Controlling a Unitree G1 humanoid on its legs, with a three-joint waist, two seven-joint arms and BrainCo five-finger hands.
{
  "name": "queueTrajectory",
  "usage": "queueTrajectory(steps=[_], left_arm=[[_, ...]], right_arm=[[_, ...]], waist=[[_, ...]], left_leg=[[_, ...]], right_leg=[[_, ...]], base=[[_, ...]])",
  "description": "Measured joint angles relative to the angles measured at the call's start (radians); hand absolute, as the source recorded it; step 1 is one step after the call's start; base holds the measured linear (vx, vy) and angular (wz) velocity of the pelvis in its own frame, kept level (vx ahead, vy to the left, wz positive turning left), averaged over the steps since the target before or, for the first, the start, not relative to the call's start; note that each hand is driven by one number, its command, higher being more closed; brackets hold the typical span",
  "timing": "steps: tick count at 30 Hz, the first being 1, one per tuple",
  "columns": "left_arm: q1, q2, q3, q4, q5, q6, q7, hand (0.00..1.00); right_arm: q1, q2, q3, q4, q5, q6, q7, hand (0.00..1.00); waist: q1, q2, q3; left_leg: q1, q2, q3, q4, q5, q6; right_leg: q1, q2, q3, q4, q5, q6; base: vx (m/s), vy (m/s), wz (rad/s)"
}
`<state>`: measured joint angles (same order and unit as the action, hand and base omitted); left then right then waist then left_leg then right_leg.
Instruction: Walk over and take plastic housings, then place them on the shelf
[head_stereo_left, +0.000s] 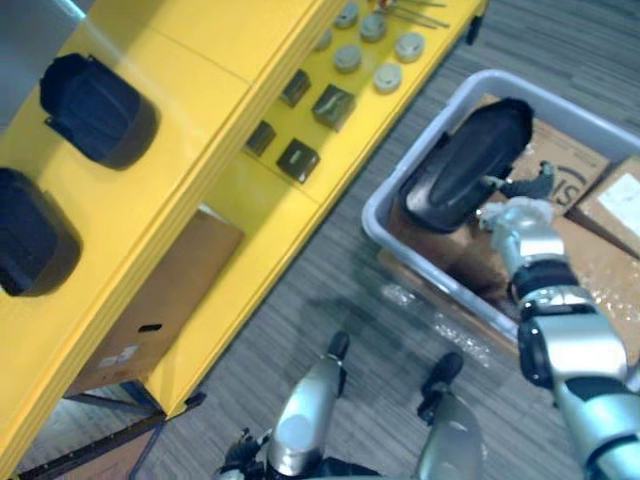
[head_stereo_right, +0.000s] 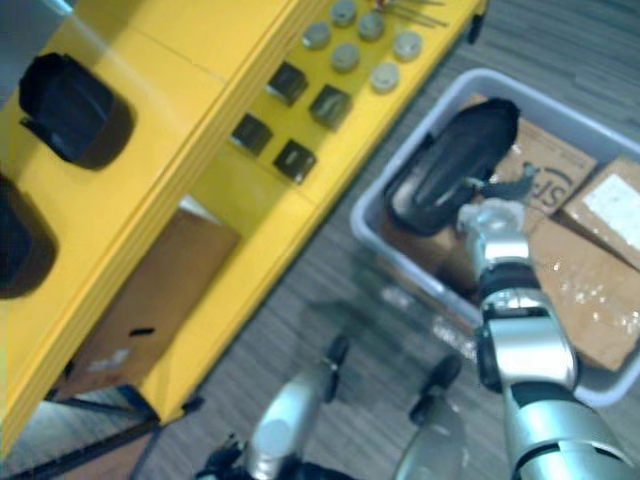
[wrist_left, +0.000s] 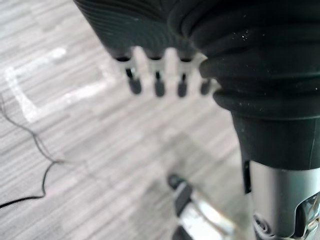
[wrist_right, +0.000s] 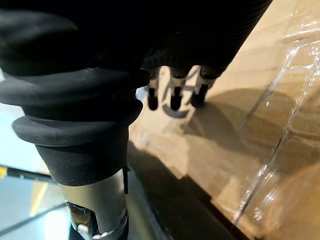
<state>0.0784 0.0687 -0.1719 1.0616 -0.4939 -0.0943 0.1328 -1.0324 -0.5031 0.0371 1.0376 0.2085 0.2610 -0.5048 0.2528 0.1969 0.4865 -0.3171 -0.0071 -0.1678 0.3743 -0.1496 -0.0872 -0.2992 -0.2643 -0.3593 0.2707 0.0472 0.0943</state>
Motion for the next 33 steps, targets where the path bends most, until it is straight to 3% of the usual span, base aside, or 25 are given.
queueTrajectory(steps=[11,17,21,27,31,33], left_arm=[[-0.023,-0.003,-0.004,0.022,-0.019,0.001,-0.02,0.0],[-0.024,-0.003,-0.003,0.019,-0.018,0.0,-0.026,0.0],[-0.023,-0.012,-0.005,0.018,-0.009,-0.026,-0.027,0.0],[-0.022,-0.003,-0.015,-0.031,-0.008,-0.096,-0.025,0.0],[-0.043,0.029,-0.08,-0.196,-0.011,-0.158,0.0,0.0],[-0.05,0.04,-0.097,-0.266,-0.018,-0.162,0.011,0.0]], right_arm=[[-0.013,-0.093,0.003,0.048,-0.037,0.158,0.023,1.0],[-0.014,-0.095,0.001,0.048,-0.077,0.197,0.023,1.0],[-0.014,-0.102,0.003,0.056,-0.124,0.21,0.033,1.0],[-0.012,-0.096,0.017,0.089,-0.245,0.191,0.049,1.0],[-0.013,-0.141,0.088,0.089,-0.353,0.106,0.047,1.0],[-0.013,-0.152,0.101,0.089,-0.371,0.087,0.043,1.0]], waist=[[0.033,0.009,-0.006],[0.038,0.014,-0.011],[0.04,0.028,-0.022],[0.034,0.029,-0.022],[0.02,0.026,-0.023],[0.009,0.025,-0.023]], left_leg=[[-0.032,-0.006,-0.039,-0.019,0.031,-0.011],[-0.028,-0.006,-0.047,-0.026,0.036,-0.016],[-0.021,-0.006,-0.046,-0.04,0.043,-0.017],[-0.018,-0.005,-0.047,-0.051,0.051,-0.018],[-0.022,0.004,-0.044,-0.039,0.051,-0.018],[-0.026,0.006,-0.043,-0.029,0.051,-0.018]], right_leg=[[-0.031,-0.019,-0.039,0.037,-0.014,-0.017],[-0.033,-0.027,-0.049,0.065,-0.034,-0.018],[-0.033,-0.029,-0.049,0.065,-0.034,-0.018],[-0.03,-0.028,-0.051,0.053,-0.032,-0.017],[-0.005,0.0,-0.052,-0.005,0.01,-0.016],[0.005,0.006,-0.052,-0.027,0.024,-0.016]], base=[[-0.03,0.001,0.1],[0.0,-0.007,0.07],[0.0,0.0,0.0],[0.0,0.0,0.0],[0.0,0.023,-0.05],[-0.01,0.02,-0.02]])
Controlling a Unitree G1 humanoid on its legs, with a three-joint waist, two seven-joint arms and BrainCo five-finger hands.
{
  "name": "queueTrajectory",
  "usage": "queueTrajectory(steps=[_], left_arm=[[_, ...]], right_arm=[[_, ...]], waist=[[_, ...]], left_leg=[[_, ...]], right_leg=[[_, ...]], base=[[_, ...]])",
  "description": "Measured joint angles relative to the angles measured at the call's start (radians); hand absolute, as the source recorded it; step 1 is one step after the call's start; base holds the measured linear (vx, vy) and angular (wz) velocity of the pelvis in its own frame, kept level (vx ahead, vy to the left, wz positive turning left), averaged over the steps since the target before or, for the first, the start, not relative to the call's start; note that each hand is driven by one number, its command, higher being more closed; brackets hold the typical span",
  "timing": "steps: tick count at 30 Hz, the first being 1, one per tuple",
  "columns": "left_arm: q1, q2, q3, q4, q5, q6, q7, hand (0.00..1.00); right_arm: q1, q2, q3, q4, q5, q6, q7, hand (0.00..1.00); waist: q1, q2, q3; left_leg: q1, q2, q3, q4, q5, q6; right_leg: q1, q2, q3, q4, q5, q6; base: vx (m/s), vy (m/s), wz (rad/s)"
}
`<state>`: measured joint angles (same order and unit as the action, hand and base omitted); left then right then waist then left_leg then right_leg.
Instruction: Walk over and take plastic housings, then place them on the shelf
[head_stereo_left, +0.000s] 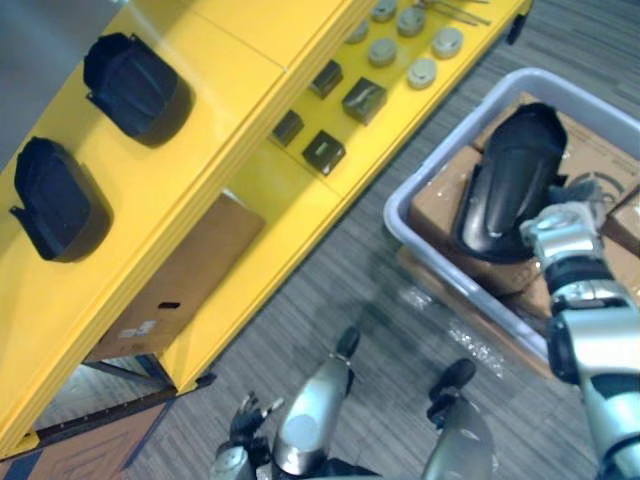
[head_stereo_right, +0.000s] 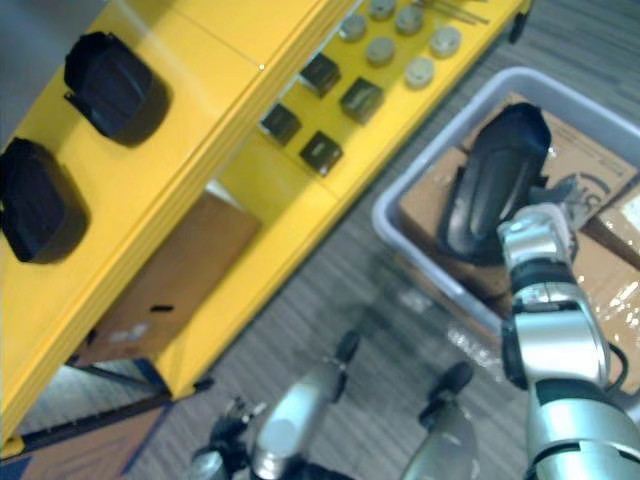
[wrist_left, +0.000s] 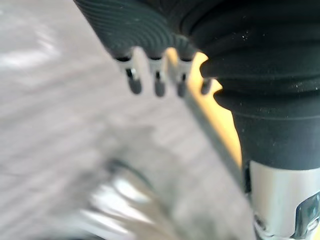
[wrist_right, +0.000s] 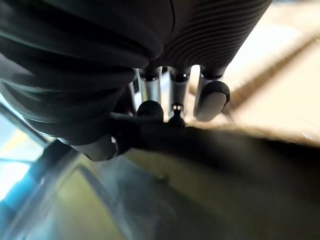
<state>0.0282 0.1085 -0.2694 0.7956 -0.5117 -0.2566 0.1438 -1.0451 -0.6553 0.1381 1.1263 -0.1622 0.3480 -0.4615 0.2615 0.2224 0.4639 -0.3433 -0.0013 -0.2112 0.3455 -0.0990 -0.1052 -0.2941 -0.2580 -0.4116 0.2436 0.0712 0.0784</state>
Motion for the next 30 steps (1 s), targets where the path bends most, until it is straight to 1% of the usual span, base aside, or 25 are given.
queueTrajectory(steps=[3,4,6,7,10,11,13,14,15,16,17,18,19,20,21,22,23,24,25,27,28,29,30], left_arm=[[-0.034,0.003,-0.035,-0.185,-0.002,-0.003,0.035,0.0],[-0.039,0.002,-0.042,-0.216,-0.002,-0.002,0.039,0.0],[-0.052,0.003,-0.058,-0.328,0.006,-0.001,0.055,0.0],[-0.055,0.003,-0.058,-0.352,0.009,0.002,0.059,0.0],[-0.07,0.016,-0.057,-0.463,0.008,0.029,0.072,0.0],[-0.071,0.03,-0.058,-0.519,0.008,0.05,0.068,0.0],[-0.071,0.044,-0.057,-0.586,0.01,0.07,0.065,0.0],[-0.078,0.045,-0.056,-0.622,0.011,0.084,0.065,0.0],[-0.092,0.047,-0.057,-0.65,0.017,0.093,0.063,0.0],[-0.101,0.048,-0.057,-0.664,0.018,0.101,0.062,0.0],[-0.119,0.054,-0.057,-0.69,0.022,0.115,0.06,0.0],[-0.129,0.06,-0.057,-0.704,0.024,0.122,0.059,0.0],[-0.158,0.077,-0.057,-0.725,0.046,0.131,0.06,0.0],[-0.192,0.092,-0.055,-0.731,0.051,0.137,0.061,0.0],[-0.213,0.096,-0.053,-0.732,0.051,0.141,0.065,0.0],[-0.259,0.1,-0.051,-0.732,0.054,0.151,0.074,0.0],[-0.309,0.102,-0.044,-0.73,0.061,0.151,0.084,0.0],[-0.348,0.103,-0.042,-0.723,0.061,0.152,0.092,0.0],[-0.38,0.102,-0.042,-0.714,0.061,0.155,0.097,0.0],[-0.502,0.099,-0.042,-0.63,0.062,0.166,0.13,0.0],[-0.526,0.1,-0.041,-0.606,0.062,0.168,0.139,0.0],[-0.572,0.099,-0.036,-0.562,0.061,0.172,0.159,0.0],[-0.604,0.099,-0.033,-0.53,0.06,0.172,0.17,0.0]], right_arm=[[0.0,-0.014,0.003,-0.002,-0.012,-0.038,-0.037,1.0],[0.0,-0.015,0.003,-0.003,-0.014,-0.043,-0.043,1.0],[0.0,-0.015,0.003,-0.021,-0.032,-0.061,-0.058,1.0],[0.0,-0.016,0.003,-0.024,-0.041,-0.069,-0.065,1.0],[0.001,-0.017,0.003,-0.049,-0.058,-0.081,-0.087,1.0],[0.004,-0.017,0.003,-0.067,-0.06,-0.091,-0.09,1.0],[0.007,-0.017,0.003,-0.102,-0.083,-0.114,-0.11,1.0],[0.008,-0.017,0.003,-0.135,-0.101,-0.134,-0.125,1.0],[0.015,-0.015,0.003,-0.171,-0.124,-0.155,-0.139,1.0],[0.023,-0.015,0.003,-0.191,-0.131,-0.165,-0.151,1.0],[0.038,-0.011,0.003,-0.233,-0.148,-0.182,-0.165,1.0],[0.045,-0.008,0.003,-0.258,-0.154,-0.189,-0.173,1.0],[0.051,0.007,0.002,-0.304,-0.174,-0.2,-0.184,1.0],[0.066,0.031,0.002,-0.344,-0.196,-0.217,-0.199,1.0],[0.074,0.043,0.002,-0.367,-0.208,-0.223,-0.2,1.0],[0.095,0.065,0.002,-0.415,-0.219,-0.236,-0.205,1.0],[0.104,0.096,0.002,-0.451,-0.247,-0.25,-0.212,1.0],[0.11,0.115,0.002,-0.473,-0.259,-0.264,-0.216,1.0],[0.117,0.125,0.003,-0.489,-0.267,-0.266,-0.216,1.0],[0.146,0.168,0.004,-0.536,-0.288,-0.289,-0.22,1.0],[0.151,0.183,0.004,-0.545,-0.289,-0.295,-0.22,1.0],[0.164,0.202,0.009,-0.575,-0.294,-0.307,-0.222,1.0],[0.179,0.211,0.025,-0.61,-0.3,-0.319,-0.232,1.0]], waist=[[-0.026,-0.009,0.002],[-0.032,-0.011,0.003],[-0.052,-0.023,0.003],[-0.057,-0.026,0.004],[-0.084,-0.04,0.007],[-0.09,-0.048,0.013],[-0.096,-0.061,0.017],[-0.108,-0.067,0.018],[-0.113,-0.076,0.02],[-0.116,-0.082,0.02],[-0.119,-0.099,0.014],[-0.123,-0.105,0.012],[-0.135,-0.12,0.016],[-0.143,-0.135,0.01],[-0.146,-0.143,0.01],[-0.153,-0.158,0.005],[-0.166,-0.173,-0.003],[-0.172,-0.186,-0.01],[-0.174,-0.195,-0.015],[-0.196,-0.221,-0.028],[-0.196,-0.23,-0.033],[-0.203,-0.241,-0.04],[-0.219,-0.25,-0.046]], left_leg=[[-0.006,0.009,0.022,0.015,-0.004,0.005],[-0.005,0.011,0.027,0.016,-0.005,0.006],[-0.004,0.023,0.047,0.021,-0.01,0.005],[-0.004,0.026,0.051,0.024,-0.012,0.006],[0.001,0.043,0.061,0.035,-0.019,0.002],[0.015,0.052,0.068,0.03,-0.019,0.002],[0.034,0.064,0.085,0.028,-0.024,-0.004],[0.039,0.069,0.086,0.027,-0.026,-0.007],[0.05,0.075,0.09,0.022,-0.027,-0.008],[0.056,0.077,0.092,0.016,-0.028,-0.009],[0.066,0.081,0.1,0.003,-0.025,-0.012],[0.068,0.084,0.101,0.001,-0.025,-0.013],[0.082,0.089,0.106,-0.006,-0.024,-0.015],[0.095,0.094,0.116,-0.013,-0.024,-0.015],[0.108,0.096,0.123,-0.022,-0.024,-0.015],[0.124,0.098,0.138,-0.03,-0.024,-0.015],[0.133,0.1,0.149,-0.038,-0.024,-0.015],[0.138,0.101,0.161,-0.041,-0.024,-0.015],[0.139,0.103,0.168,-0.042,-0.025,-0.016],[0.164,0.107,0.182,-0.054,-0.027,-0.017],[0.175,0.111,0.197,-0.06,-0.027,-0.017],[0.187,0.114,0.215,-0.062,-0.03,-0.018],[0.195,0.114,0.224,-0.062,-0.034,-0.017]], right_leg=[[0.01,0.019,0.008,-0.044,0.03,-0.002],[0.014,0.022,0.011,-0.052,0.033,-0.002],[0.016,0.039,0.03,-0.085,0.054,-0.003],[0.017,0.043,0.032,-0.09,0.058,-0.004],[0.031,0.066,0.039,-0.117,0.075,-0.011],[0.045,0.072,0.043,-0.133,0.081,-0.013],[0.058,0.088,0.057,-0.147,0.085,-0.017],[0.069,0.095,0.056,-0.161,0.09,-0.018],[0.083,0.103,0.057,-0.179,0.097,-0.02],[0.088,0.104,0.058,-0.187,0.101,-0.021],[0.09,0.107,0.062,-0.195,0.105,-0.021],[0.091,0.11,0.063,-0.198,0.108,-0.024],[0.102,0.118,0.065,-0.206,0.117,-0.032],[0.11,0.124,0.074,-0.214,0.121,-0.033],[0.117,0.126,0.081,-0.217,0.122,-0.033],[0.124,0.127,0.09,-0.221,0.122,-0.032],[0.125,0.129,0.103,-0.224,0.123,-0.032],[0.123,0.131,0.112,-0.23,0.126,-0.031],[0.124,0.133,0.118,-0.238,0.13,-0.032],[0.144,0.139,0.129,-0.257,0.139,-0.033],[0.144,0.141,0.141,-0.259,0.14,-0.033],[0.149,0.141,0.157,-0.265,0.143,-0.033],[0.155,0.146,0.166,-0.275,0.147,-0.032]], base=[[-0.05,0.037,-0.17],[-0.06,0.029,-0.25],[-0.06,0.027,-0.29],[-0.05,0.011,-0.29],[-0.04,-0.008,-0.19],[-0.01,-0.01,-0.21],[-0.01,-0.023,-0.24],[0.01,-0.041,-0.15],[0.02,-0.02,-0.1],[0.02,-0.014,-0.15],[0.02,-0.002,-0.12],[0.04,-0.022,-0.14],[0.05,-0.03,-0.15],[0.05,-0.026,-0.2],[0.06,-0.003,-0.25],[0.06,0.013,-0.27],[0.06,0.024,-0.3],[0.04,0.027,-0.27],[0.04,0.025,-0.2],[0.04,0.024,-0.2],[0.04,0.029,-0.36],[0.03,0.053,-0.39],[0.03,0.05,-0.31]])
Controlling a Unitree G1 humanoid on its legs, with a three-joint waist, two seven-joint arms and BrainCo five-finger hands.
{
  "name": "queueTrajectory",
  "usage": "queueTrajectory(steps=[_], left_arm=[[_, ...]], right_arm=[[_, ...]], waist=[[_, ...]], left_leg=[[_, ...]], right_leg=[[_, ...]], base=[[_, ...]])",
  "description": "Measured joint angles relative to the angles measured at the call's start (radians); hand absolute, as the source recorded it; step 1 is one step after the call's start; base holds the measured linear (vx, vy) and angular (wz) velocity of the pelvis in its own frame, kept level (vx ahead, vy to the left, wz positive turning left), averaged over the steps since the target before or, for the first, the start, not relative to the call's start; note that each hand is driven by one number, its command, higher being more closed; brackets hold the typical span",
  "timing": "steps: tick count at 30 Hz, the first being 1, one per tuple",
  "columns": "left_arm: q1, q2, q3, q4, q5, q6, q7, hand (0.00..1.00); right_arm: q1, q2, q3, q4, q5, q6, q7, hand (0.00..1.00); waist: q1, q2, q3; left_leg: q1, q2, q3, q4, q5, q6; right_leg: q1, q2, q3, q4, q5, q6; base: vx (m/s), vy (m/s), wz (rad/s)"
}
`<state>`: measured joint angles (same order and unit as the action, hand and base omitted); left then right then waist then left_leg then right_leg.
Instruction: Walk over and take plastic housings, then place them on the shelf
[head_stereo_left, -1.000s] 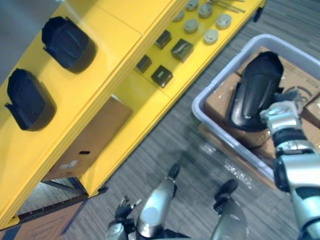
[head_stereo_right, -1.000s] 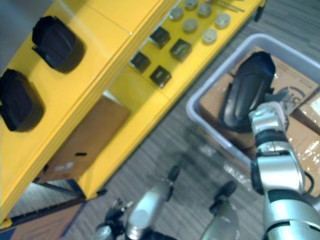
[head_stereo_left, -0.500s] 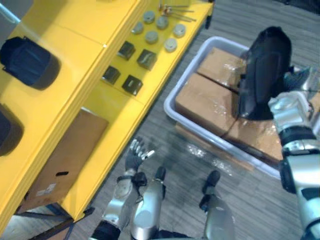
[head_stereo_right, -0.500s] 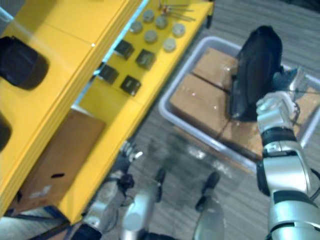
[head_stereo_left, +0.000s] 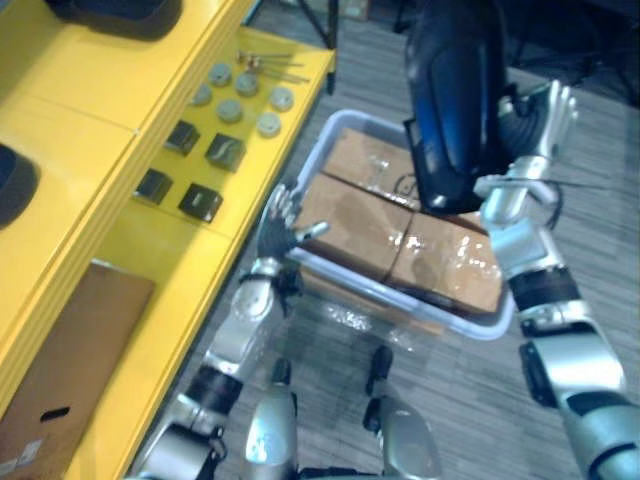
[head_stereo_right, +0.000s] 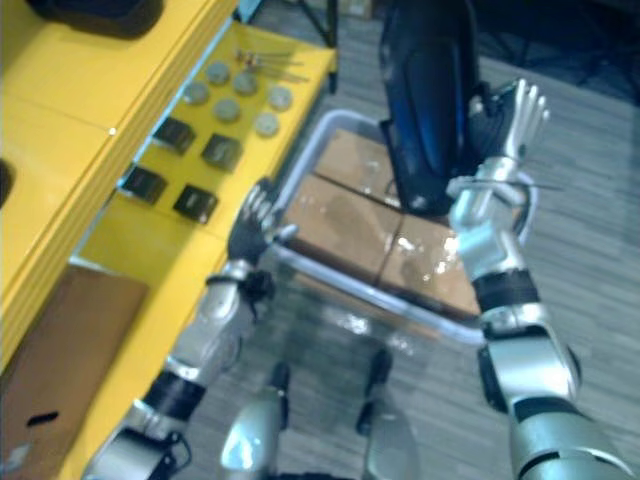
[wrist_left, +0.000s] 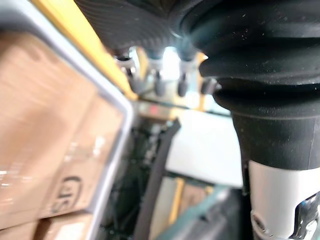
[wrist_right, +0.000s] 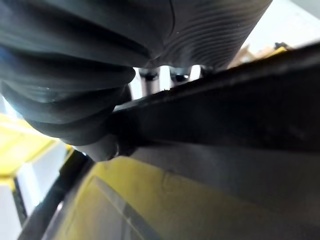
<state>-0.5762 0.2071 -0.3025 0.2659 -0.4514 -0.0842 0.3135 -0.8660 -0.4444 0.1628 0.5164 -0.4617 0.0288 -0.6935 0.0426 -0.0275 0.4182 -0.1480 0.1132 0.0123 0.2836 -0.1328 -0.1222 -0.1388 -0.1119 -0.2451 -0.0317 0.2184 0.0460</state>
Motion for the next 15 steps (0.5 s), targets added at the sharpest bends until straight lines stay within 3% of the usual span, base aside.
queueTrajectory(steps=[5,12,15], left_arm=[[-0.049,-0.033,0.003,0.056,-0.011,0.0,0.021,0.0],[-0.053,-0.075,-0.025,0.108,-0.008,0.001,0.037,0.0],[-0.053,-0.098,-0.028,0.122,-0.007,0.036,0.036,0.0]], right_arm=[[0.08,0.046,0.017,-0.099,-0.028,-0.056,-0.014,1.0],[0.159,0.108,0.081,-0.12,-0.048,-0.077,-0.017,1.0],[0.18,0.134,0.102,-0.163,-0.065,-0.097,-0.017,1.0]], waist=[[-0.035,-0.025,-0.049],[-0.043,-0.022,-0.125],[-0.041,-0.023,-0.145]], left_leg=[[0.017,0.008,0.034,-0.001,-0.018,-0.003],[0.086,0.015,0.051,-0.034,-0.025,-0.005],[0.111,0.013,0.054,-0.05,-0.025,-0.005]], right_leg=[[0.003,0.013,0.027,-0.018,0.006,0.001],[0.063,0.025,0.04,-0.047,0.005,0.001],[0.079,0.024,0.046,-0.047,0.004,0.0]], base=[[0.03,0.036,-0.22],[0.04,0.025,-0.05],[-0.01,0.04,-0.01]])
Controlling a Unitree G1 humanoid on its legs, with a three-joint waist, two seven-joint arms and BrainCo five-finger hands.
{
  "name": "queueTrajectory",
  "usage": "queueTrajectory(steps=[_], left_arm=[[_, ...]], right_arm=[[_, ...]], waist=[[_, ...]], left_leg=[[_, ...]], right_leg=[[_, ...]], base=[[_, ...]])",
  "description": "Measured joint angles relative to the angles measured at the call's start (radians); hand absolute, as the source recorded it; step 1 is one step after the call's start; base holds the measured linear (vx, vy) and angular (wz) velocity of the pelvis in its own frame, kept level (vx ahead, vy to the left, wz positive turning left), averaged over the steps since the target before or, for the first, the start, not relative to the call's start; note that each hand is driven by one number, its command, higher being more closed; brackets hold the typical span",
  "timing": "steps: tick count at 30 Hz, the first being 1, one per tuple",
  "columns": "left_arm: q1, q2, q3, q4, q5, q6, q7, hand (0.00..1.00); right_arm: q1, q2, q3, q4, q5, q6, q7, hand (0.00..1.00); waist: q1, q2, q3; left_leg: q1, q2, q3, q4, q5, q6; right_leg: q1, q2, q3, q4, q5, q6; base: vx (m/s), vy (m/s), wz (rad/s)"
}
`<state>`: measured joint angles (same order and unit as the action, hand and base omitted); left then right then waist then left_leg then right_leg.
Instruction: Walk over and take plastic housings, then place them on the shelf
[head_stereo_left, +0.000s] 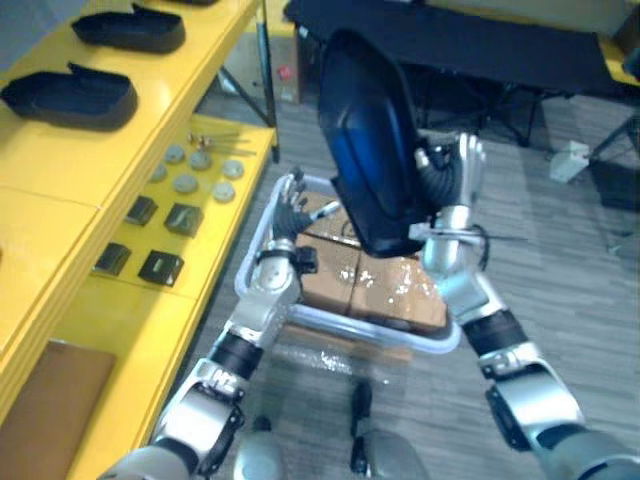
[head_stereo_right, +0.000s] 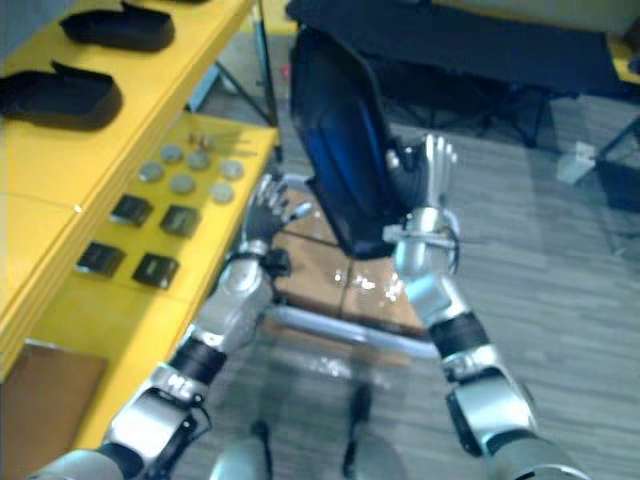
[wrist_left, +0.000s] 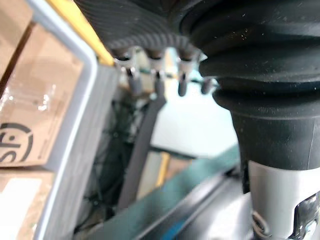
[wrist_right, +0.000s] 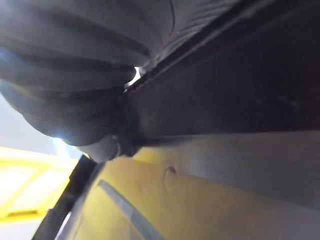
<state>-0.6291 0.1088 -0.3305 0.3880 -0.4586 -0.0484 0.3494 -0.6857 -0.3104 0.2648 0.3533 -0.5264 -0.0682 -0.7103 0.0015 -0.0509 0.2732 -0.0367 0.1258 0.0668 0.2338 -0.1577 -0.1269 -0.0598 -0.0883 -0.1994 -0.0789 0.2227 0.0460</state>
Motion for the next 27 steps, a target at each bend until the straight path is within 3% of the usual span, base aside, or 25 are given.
queueTrajectory(steps=[10,11,19,27], left_arm=[[0.0,-0.019,-0.041,0.067,-0.003,0.066,-0.011,0.0],[0.002,-0.019,-0.045,0.073,-0.009,0.079,-0.019,1.0],[0.027,-0.016,-0.047,0.087,-0.136,0.091,-0.057,1.0],[0.053,-0.013,-0.063,0.108,-0.293,0.052,-0.097,1.0]], right_arm=[[0.056,0.047,0.073,-0.015,-0.013,-0.018,0.011,1.0],[0.056,0.048,0.08,-0.012,-0.019,-0.017,0.011,1.0],[0.059,0.065,0.122,0.015,-0.021,-0.017,0.009,1.0],[0.098,0.087,0.162,0.014,-0.018,-0.024,-0.03,1.0]], waist=[[0.011,0.001,-0.074],[0.012,0.001,-0.074],[0.016,0.001,-0.097],[0.016,-0.001,-0.127]], left_leg=[[0.026,-0.005,-0.003,-0.024,0.008,-0.001],[0.038,-0.007,-0.004,-0.035,0.013,-0.002],[0.04,-0.015,-0.016,-0.061,0.029,-0.001],[0.044,-0.014,-0.023,-0.07,0.032,-0.002]], right_leg=[[0.017,-0.004,0.003,-0.002,0.0,0.0],[0.026,-0.006,0.002,-0.002,0.0,0.0],[0.025,-0.016,-0.021,-0.008,-0.006,0.002],[0.026,-0.016,-0.026,-0.01,-0.005,0.002]], base=[[-0.02,0.02,0.0],[-0.05,0.023,0.03],[-0.02,0.009,0.06],[0.0,0.004,0.0]])
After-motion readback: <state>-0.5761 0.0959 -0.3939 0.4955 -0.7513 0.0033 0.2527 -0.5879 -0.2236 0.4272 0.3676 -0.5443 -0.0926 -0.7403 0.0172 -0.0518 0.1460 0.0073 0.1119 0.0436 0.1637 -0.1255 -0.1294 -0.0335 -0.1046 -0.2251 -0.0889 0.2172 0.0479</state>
